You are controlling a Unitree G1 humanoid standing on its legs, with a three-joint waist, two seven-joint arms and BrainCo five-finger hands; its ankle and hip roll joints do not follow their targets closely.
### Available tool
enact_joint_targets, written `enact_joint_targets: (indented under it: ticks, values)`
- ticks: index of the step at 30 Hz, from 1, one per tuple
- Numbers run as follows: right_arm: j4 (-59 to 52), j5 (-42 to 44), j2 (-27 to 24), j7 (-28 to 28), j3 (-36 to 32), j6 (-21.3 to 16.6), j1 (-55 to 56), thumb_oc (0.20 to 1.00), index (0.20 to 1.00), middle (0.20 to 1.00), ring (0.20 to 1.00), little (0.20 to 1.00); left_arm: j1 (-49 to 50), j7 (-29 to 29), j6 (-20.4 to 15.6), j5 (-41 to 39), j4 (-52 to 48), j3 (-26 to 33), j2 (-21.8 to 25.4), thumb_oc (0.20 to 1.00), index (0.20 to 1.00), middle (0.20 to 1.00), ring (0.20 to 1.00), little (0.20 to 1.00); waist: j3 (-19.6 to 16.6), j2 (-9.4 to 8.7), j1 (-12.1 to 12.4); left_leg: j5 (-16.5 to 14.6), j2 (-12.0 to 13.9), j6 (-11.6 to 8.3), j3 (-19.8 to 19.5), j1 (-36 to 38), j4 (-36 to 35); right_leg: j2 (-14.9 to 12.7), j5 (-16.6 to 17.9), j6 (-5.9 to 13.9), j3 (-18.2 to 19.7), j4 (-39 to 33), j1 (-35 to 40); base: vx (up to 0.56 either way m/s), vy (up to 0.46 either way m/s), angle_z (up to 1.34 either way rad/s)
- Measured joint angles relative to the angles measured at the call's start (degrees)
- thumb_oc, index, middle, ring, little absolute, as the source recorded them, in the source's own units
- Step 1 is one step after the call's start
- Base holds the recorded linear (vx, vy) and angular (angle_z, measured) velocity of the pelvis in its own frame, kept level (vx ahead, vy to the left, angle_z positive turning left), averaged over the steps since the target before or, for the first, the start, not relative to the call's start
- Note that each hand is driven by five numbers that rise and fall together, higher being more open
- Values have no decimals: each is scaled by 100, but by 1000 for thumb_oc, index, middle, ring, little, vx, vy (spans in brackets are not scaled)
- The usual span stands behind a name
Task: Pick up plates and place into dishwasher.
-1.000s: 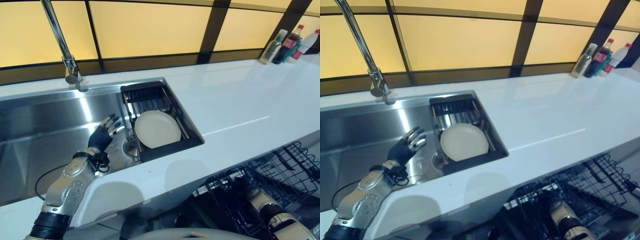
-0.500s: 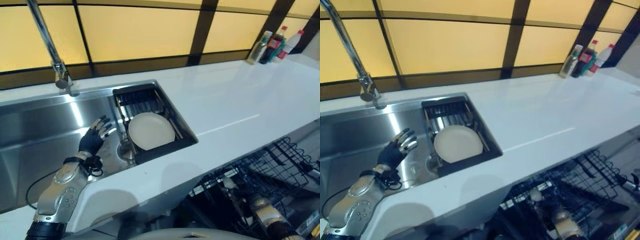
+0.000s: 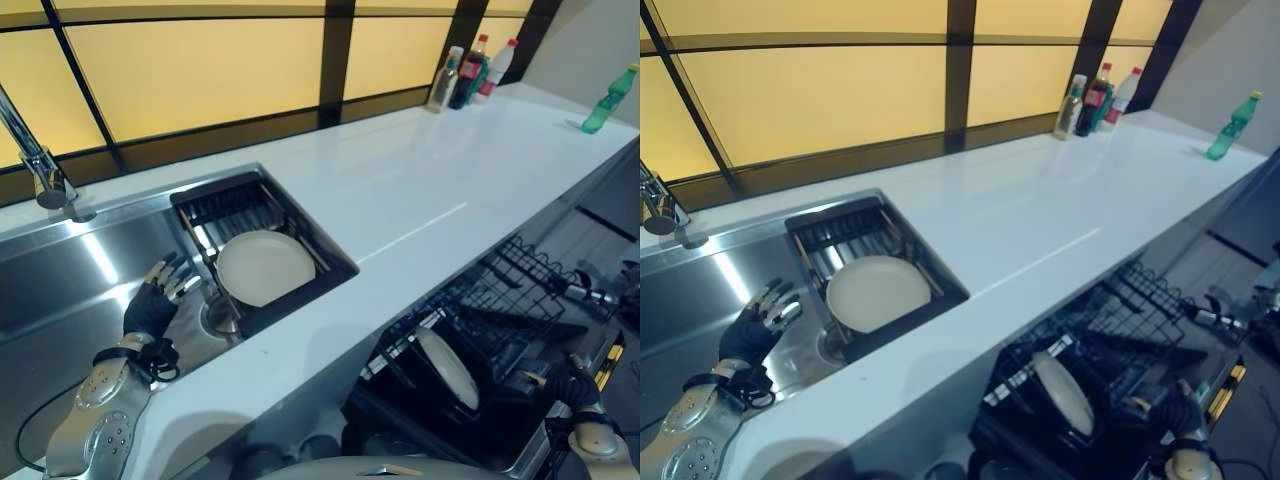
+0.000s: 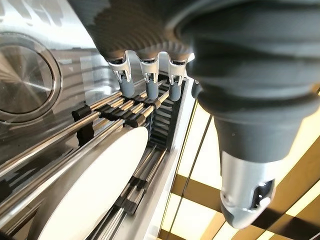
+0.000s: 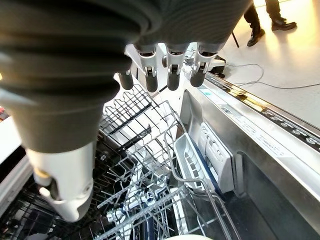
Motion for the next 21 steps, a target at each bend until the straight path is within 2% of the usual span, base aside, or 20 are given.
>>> enact_joint_targets:
  ticks: [4,9,15,21]
  values:
    - [-325,16,0,-237,-216,-304,31,1000,1000,1000,1000,1000,62,-73,3,-1,0,83,-128,1000,1000,1000,1000,1000,-67,49,-9,22,-1,0,20,82,-26,9,32,28,12,-2,67,51,56,0]
    - [-1410,181,-116,-754,-711,-1498,11,1000,1000,1000,1000,1000,144,-41,-8,-9,55,73,-408,1000,1000,1000,1000,1000,-302,144,-12,18,-10,-5,115,157,-46,5,21,11,111,4,66,33,113,-10]
    - [-2123,232,-103,-692,-842,-2630,26,1000,1000,1000,1000,1000,203,45,-222,-12,131,6,-657,1000,1000,1000,1000,1000,-555,202,-30,90,-119,58,111,182,-216,-83,21,12,146,94,-13,3,90,-1]
    - [-2620,430,-89,-436,-667,-3292,-139,1000,1000,1000,1000,1000,126,96,-518,-7,252,-165,-824,1000,1000,1000,1000,1000,-674,286,-9,211,-253,104,17,174,-422,-186,2,-6,104,114,-58,-77,86,10]
